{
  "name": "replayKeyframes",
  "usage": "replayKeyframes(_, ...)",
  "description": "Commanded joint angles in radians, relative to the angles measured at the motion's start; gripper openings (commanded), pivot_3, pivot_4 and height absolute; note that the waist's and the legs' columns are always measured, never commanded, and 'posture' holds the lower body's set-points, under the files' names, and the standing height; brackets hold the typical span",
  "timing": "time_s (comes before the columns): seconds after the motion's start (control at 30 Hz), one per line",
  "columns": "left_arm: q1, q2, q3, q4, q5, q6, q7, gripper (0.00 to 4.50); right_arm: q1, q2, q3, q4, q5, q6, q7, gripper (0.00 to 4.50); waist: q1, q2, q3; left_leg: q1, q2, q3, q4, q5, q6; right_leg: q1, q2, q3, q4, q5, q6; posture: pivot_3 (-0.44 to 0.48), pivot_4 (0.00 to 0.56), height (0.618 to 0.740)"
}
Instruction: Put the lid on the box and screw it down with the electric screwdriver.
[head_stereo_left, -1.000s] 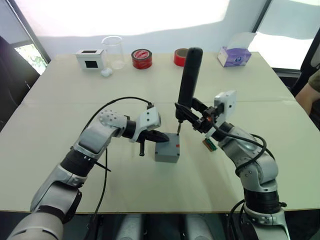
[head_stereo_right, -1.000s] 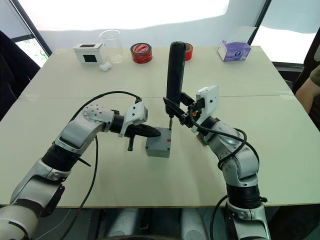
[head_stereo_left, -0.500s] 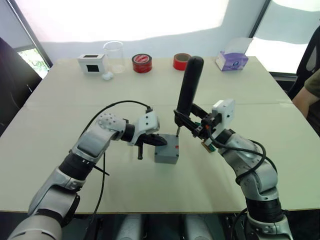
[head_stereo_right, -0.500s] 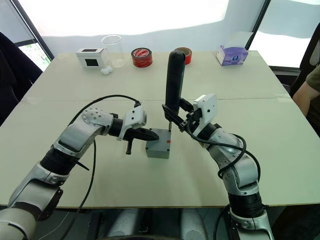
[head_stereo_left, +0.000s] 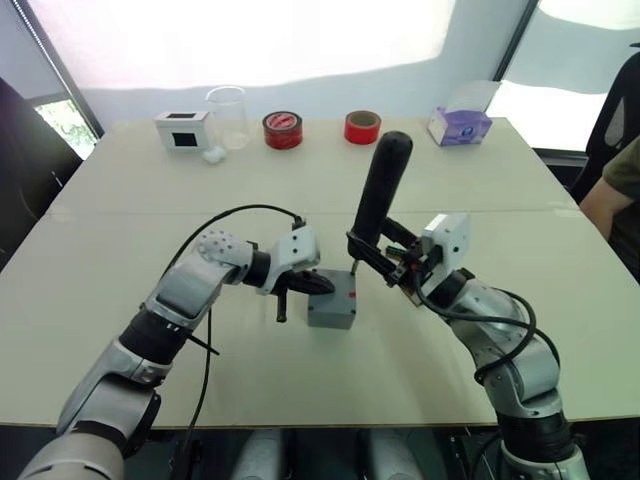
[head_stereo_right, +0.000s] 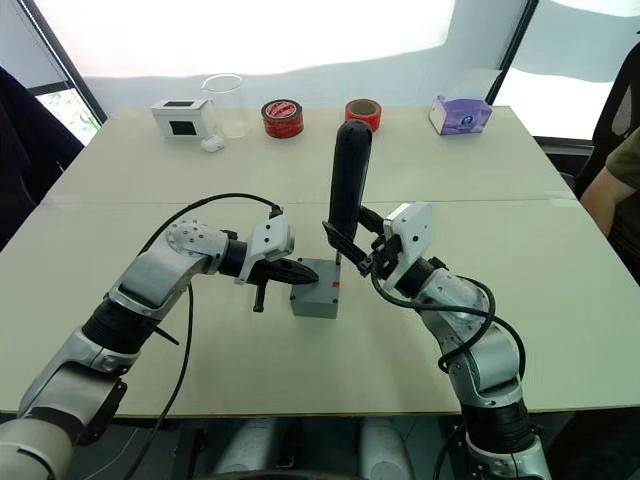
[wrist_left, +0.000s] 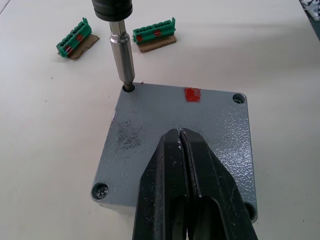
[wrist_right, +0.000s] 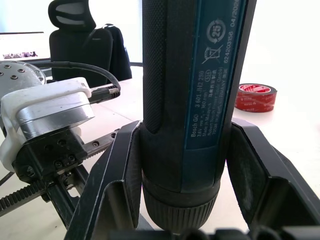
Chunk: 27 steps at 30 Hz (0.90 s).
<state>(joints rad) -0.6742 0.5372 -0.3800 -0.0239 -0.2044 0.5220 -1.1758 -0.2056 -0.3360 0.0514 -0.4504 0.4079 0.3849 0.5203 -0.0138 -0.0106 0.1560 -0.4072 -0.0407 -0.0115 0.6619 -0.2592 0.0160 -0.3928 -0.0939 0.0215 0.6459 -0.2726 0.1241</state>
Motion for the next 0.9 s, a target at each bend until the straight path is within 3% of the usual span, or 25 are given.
replayKeyframes(0.03,0.002,-0.003,-0.004,-0.014,0.007,0.002,0.003,0.0,0.043,-0.012,0.093,0.094,-0.032,0.111,0.004,1.83,0.0,0.0,0.0,0.0,0.0,0.0,0.0,0.0,0.0,0.0,0.0,0.0,0.0,0.0,0.0,0.0,0.15,0.74)
replayKeyframes(0.9,0.012,0.001,-0.005,-0.015,0.013,0.003,0.0,0.0,0.041,0.032,0.062,0.127,0.0,0.139,-0.028,1.83,0.002,-0.004,-0.012,0.001,0.0,-0.001,-0.002,0.0,0.0,0.001,-0.001,-0.001,-0.002,-0.001,-0.001,0.0,0.15,0.74)
